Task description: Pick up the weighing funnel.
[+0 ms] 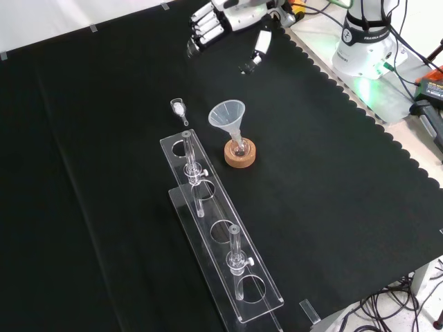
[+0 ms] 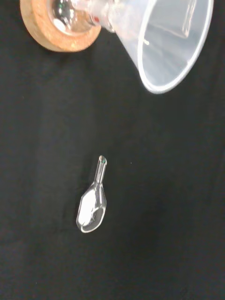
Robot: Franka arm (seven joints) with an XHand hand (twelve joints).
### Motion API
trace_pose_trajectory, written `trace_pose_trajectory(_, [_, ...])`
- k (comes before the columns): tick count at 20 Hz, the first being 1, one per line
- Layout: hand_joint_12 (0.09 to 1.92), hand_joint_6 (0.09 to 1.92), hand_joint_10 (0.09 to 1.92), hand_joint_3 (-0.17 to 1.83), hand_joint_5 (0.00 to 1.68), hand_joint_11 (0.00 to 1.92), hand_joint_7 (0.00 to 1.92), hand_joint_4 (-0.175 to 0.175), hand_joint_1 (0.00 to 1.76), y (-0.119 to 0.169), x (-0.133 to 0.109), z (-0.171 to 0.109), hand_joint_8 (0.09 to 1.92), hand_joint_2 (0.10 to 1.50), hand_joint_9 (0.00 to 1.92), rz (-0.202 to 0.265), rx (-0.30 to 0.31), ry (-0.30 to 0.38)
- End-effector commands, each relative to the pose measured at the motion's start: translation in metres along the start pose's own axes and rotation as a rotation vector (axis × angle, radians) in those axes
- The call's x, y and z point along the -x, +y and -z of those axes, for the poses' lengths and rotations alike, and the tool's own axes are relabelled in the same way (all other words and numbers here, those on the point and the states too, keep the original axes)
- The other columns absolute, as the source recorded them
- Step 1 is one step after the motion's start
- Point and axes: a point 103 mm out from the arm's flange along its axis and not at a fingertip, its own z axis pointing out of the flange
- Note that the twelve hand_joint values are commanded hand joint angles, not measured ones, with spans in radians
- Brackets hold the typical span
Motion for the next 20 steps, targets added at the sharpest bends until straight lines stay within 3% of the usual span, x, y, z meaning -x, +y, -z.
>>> trace_pose_trajectory(1, [1.36,0.09,0.69,0.48,0.33,0.31,0.20,-0.071,0.58,0.022,0.025,-0.002,0.72,0.69,0.45,-0.004,0.004,0.073])
trace_pose_trajectory(6, [1.33,0.09,0.64,0.48,0.41,0.38,0.33,-0.067,0.63,0.041,0.041,-0.012,0.71,0.68,0.57,0.023,0.006,0.126])
trace_pose_trajectory(9, [1.31,0.09,0.61,0.48,0.47,0.43,0.40,-0.063,0.71,0.057,0.059,-0.025,0.71,0.67,0.65,0.034,-0.028,0.166])
trace_pose_trajectory(20, [1.29,0.09,0.57,0.50,0.52,0.49,0.46,-0.055,0.82,0.088,0.084,-0.075,0.71,0.63,0.72,0.048,-0.090,0.180])
